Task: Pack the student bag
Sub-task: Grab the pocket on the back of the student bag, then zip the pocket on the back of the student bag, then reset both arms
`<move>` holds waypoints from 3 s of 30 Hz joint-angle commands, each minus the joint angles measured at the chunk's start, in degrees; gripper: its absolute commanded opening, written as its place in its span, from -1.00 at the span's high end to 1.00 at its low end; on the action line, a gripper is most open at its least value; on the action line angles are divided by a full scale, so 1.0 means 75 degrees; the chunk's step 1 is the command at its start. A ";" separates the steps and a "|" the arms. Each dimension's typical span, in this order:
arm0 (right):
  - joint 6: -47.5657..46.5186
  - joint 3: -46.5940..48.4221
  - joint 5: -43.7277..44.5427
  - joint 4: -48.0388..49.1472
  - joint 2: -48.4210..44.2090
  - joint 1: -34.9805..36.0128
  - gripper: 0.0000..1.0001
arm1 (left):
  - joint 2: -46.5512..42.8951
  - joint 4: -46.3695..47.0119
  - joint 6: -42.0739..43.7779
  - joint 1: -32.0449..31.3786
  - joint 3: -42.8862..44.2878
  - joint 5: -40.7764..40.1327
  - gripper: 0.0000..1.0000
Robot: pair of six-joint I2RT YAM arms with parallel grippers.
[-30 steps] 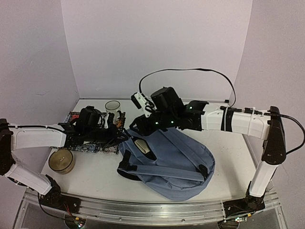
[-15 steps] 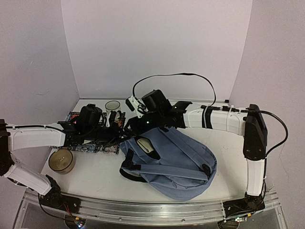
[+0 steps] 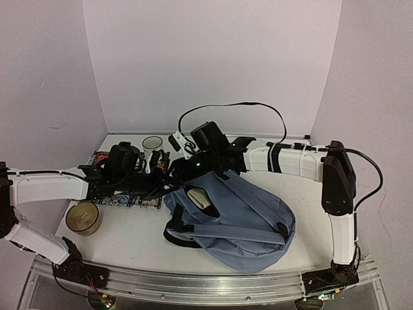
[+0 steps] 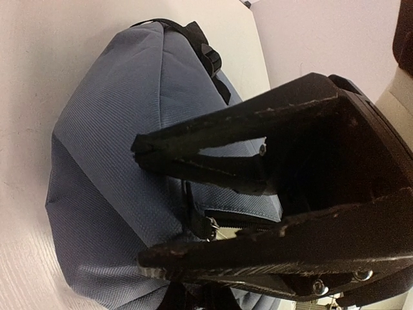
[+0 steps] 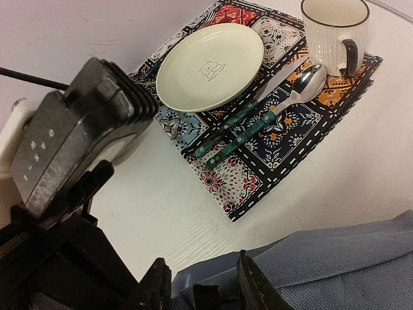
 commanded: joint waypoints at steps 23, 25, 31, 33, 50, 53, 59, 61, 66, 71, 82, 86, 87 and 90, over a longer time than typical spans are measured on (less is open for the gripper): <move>-0.0050 -0.3615 -0.0203 0.0790 -0.3288 0.0016 1.00 | -0.0837 0.1115 -0.1338 0.0103 0.0051 -0.1180 1.00; 0.0005 -0.3896 -0.0280 0.0877 -0.3445 0.0021 1.00 | -0.0832 0.1114 -0.1571 0.0099 0.0147 -0.1317 1.00; 0.0003 -0.4584 -0.0200 0.0882 -0.4022 0.0057 1.00 | -0.0829 0.1067 -0.1836 0.0120 0.0521 -0.1869 1.00; -0.0001 -0.4825 -0.0127 0.0837 -0.4319 0.0054 1.00 | -0.0797 0.0917 -0.1815 0.0149 0.0614 -0.2142 1.00; 0.0117 -0.6170 0.0698 0.0668 -0.5347 0.0052 1.00 | -0.0024 0.0244 -0.1201 0.0439 0.0970 -0.2650 1.00; 0.0174 -0.6456 0.0885 0.0652 -0.5425 0.0050 1.00 | 0.0425 0.0238 -0.1055 0.0479 0.1113 -0.2639 1.00; 0.0403 -0.6816 0.1507 0.0597 -0.5395 -0.0062 1.00 | 0.1245 0.0650 -0.1099 0.0451 0.1096 -0.2031 1.00; 0.0408 -0.6743 0.1604 0.0593 -0.5391 -0.0094 1.00 | 0.1280 0.0963 -0.1062 0.0296 0.1013 -0.1828 1.00; 0.0314 -0.6353 0.1916 0.0589 -0.5360 -0.0263 0.71 | 0.1404 0.1017 -0.0651 -0.0162 0.1022 -0.1843 0.77; 0.0166 -0.6064 0.2061 0.0568 -0.5424 -0.0773 0.18 | 0.1053 0.0770 -0.0320 -0.0058 0.0803 -0.2338 0.41; -0.0008 -0.6116 0.3136 0.0210 -0.6324 -0.2303 -0.61 | -0.0328 -0.1310 0.0734 0.0674 0.1012 -0.4141 -0.64; 0.0108 -0.6369 0.3483 -0.0049 -0.6782 -0.2800 -0.81 | -0.0933 -0.2004 0.0932 0.1056 0.1017 -0.4675 -0.95; 0.0134 -0.6448 0.3598 -0.0109 -0.6950 -0.2911 -0.87 | -0.1089 -0.2203 0.0987 0.1164 0.1005 -0.4864 -0.99; 0.0264 -0.6863 0.4257 -0.0305 -0.7636 -0.3181 -0.97 | -0.1756 -0.2818 0.1243 0.1580 0.0947 -0.5550 -0.99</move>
